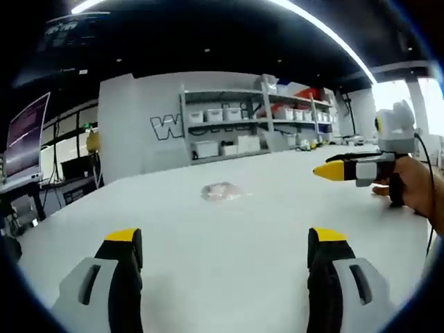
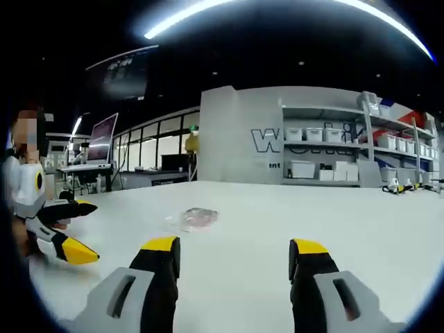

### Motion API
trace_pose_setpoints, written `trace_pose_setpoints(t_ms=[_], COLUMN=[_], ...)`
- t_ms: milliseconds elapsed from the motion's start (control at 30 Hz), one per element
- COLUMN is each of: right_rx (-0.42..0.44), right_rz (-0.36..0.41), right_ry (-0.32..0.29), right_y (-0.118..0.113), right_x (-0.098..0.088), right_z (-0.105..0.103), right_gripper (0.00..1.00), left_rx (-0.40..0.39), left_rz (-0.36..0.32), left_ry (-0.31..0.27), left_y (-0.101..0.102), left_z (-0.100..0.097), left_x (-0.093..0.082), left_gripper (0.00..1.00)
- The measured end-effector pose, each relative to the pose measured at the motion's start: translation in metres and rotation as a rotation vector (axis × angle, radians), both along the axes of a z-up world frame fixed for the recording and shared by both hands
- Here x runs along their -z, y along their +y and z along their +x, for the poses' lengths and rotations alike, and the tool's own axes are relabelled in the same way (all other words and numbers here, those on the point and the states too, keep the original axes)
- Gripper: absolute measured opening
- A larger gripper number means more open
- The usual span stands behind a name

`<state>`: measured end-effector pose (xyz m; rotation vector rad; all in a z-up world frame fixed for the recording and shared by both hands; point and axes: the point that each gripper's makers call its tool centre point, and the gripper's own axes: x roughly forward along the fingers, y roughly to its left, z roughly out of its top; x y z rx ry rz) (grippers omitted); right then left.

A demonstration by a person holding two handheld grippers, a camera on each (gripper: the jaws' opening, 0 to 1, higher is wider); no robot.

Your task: Open the resealable bag by pulling the two sides of the seal apart until the entire bag opening is separated and visibly accessible.

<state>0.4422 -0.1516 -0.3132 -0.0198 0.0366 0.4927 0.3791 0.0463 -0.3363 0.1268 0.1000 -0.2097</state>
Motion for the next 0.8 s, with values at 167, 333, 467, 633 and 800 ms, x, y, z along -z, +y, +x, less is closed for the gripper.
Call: trace_pose_setpoints(t_ms=[167, 333, 467, 633, 800], right_rx=[-0.001, -0.003, -0.005, -0.009, -0.012], right_rz=[-0.003, -0.009, -0.010, -0.005, 0.005], right_ry=[0.003, 0.005, 0.005, 0.002, -0.002], right_y=[0.0004, 0.0013, 0.0020, 0.0028, 0.0029], right_x=[0.0008, 0.0018, 0.0019, 0.0008, -0.0006], right_z=[0.0008, 0.0007, 0.0003, 0.0000, -0.0007], right_gripper=[0.63, 0.63, 0.63, 0.63, 0.63], left_rx=[-0.002, -0.002, 0.000, 0.004, 0.007], left_rz=[-0.017, -0.024, -0.025, -0.024, -0.025], left_ry=[0.004, 0.005, 0.005, 0.005, 0.006], left_y=[0.0009, 0.0003, -0.0004, -0.0017, -0.0032], left_z=[-0.0008, -0.0023, -0.0028, -0.0032, -0.0037], left_x=[0.0000, -0.0001, -0.0009, -0.0015, -0.0018], left_gripper=[0.99, 0.99, 0.99, 0.98, 0.98])
